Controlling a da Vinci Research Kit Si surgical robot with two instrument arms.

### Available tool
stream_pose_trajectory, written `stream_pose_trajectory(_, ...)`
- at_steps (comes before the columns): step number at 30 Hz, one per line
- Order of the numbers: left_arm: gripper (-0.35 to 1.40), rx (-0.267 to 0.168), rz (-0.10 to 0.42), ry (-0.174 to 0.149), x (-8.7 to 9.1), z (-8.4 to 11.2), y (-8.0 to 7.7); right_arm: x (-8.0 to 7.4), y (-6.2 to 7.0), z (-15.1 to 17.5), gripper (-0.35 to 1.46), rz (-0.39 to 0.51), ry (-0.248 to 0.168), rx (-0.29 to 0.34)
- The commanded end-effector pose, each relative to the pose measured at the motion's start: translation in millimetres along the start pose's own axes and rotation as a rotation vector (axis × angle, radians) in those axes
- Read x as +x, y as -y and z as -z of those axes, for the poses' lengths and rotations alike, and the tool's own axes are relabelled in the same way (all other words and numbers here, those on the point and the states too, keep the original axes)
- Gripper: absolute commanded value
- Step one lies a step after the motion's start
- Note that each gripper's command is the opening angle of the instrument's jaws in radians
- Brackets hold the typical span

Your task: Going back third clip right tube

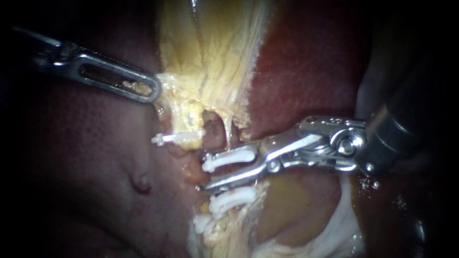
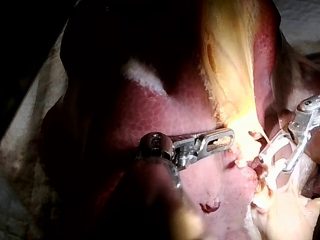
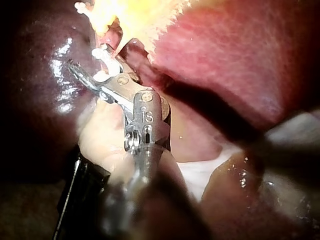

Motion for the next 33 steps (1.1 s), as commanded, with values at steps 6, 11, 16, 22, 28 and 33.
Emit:
stream_pose_trajectory(6, -0.35, 0.001, -0.001, -0.001, 0.1, -0.1, 0.0, -0.1, -1.3, 0.3, 0.5, 0.092, -0.029, -0.104)
stream_pose_trajectory(11, -0.35, 0.001, -0.002, -0.001, 0.2, -0.2, 0.0, -0.6, -2.3, 1.0, 0.5, 0.175, -0.038, -0.159)
stream_pose_trajectory(16, -0.35, 0.001, -0.002, -0.001, 0.2, -0.2, 0.0, -1.0, -2.5, 1.6, 0.5, 0.25, -0.034, -0.184)
stream_pose_trajectory(22, -0.35, 0.001, -0.002, -0.001, 0.3, -0.2, 0.0, -1.6, -2.0, 2.7, 0.5, 0.326, -0.023, -0.175)
stream_pose_trajectory(28, -0.35, 0.002, -0.002, -0.001, 0.3, -0.1, 0.0, -2.4, -1.4, 5.4, 0.5, 0.41, -0.018, -0.206)
stream_pose_trajectory(33, -0.35, 0.002, -0.002, -0.001, 0.3, 0.0, 0.0, -3.0, -0.4, 8.3, 0.5, 0.469, -0.012, -0.224)
